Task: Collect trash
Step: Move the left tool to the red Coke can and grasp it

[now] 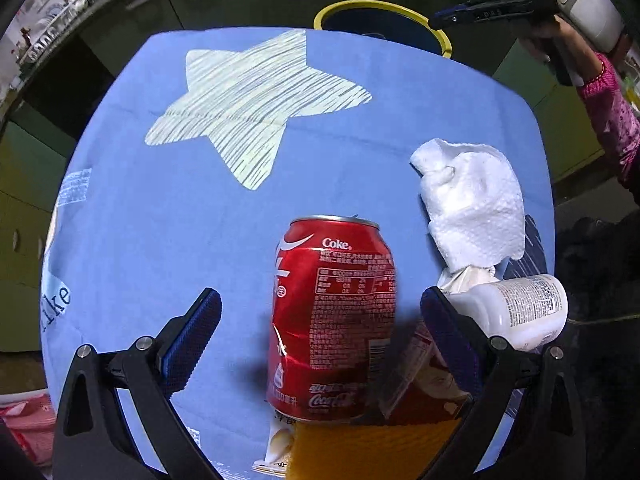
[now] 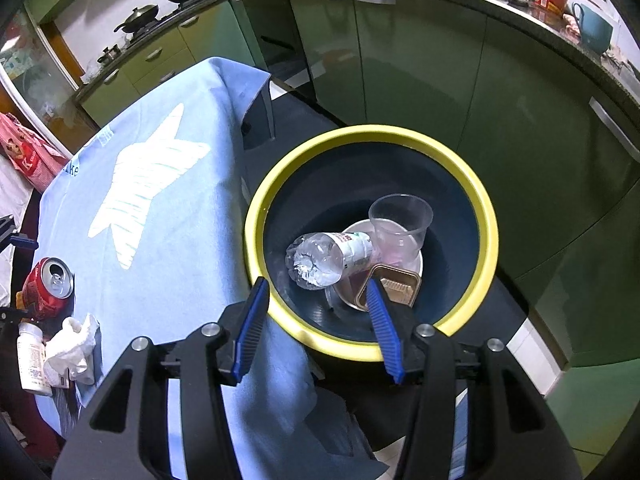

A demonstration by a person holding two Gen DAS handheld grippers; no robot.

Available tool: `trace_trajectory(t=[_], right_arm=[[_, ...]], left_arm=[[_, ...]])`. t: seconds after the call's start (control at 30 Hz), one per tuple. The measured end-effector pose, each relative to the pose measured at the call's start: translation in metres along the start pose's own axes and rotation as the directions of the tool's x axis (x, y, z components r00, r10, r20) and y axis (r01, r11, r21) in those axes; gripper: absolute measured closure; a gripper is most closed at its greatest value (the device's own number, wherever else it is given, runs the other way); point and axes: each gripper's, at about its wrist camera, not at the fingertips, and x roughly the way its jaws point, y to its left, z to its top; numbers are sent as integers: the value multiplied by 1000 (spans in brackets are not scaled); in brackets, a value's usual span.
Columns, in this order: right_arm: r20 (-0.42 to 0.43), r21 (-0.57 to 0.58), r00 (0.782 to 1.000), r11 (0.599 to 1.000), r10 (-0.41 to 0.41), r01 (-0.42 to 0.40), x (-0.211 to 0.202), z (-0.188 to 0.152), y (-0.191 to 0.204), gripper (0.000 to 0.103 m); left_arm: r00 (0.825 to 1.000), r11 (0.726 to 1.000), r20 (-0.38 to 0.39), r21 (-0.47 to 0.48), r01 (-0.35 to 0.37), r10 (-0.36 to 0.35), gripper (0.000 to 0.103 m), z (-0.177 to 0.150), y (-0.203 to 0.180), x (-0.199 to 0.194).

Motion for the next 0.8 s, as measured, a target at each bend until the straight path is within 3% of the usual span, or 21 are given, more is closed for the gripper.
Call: trace_trajectory(t=[0.07, 0.17, 0.23, 0.4, 0.8], right_arm=[[-2, -4, 1000, 1000, 5, -5, 1, -1, 0, 54], [-5, -4, 1000, 1000, 8, -8, 2, -2, -1, 54], [-4, -4, 1000, 1000, 8, -8, 3, -2, -1, 52], [-2, -6, 1000, 1000, 24, -24, 5, 0, 3, 52], [1, -22, 1000, 999, 28, -28, -4, -5, 7, 51]], left_arm=[[1000, 1000, 7, -10, -19, 19, 5, 1, 3, -5], [996, 996, 64, -61, 69, -65, 5, 2, 4, -26], [995, 996, 74, -38, 75, -72, 5, 1, -7, -35], [999, 1000, 32, -10, 0, 1, 5, 3, -13, -34], [991, 998, -115, -24, 61, -63, 8, 25, 4, 14]])
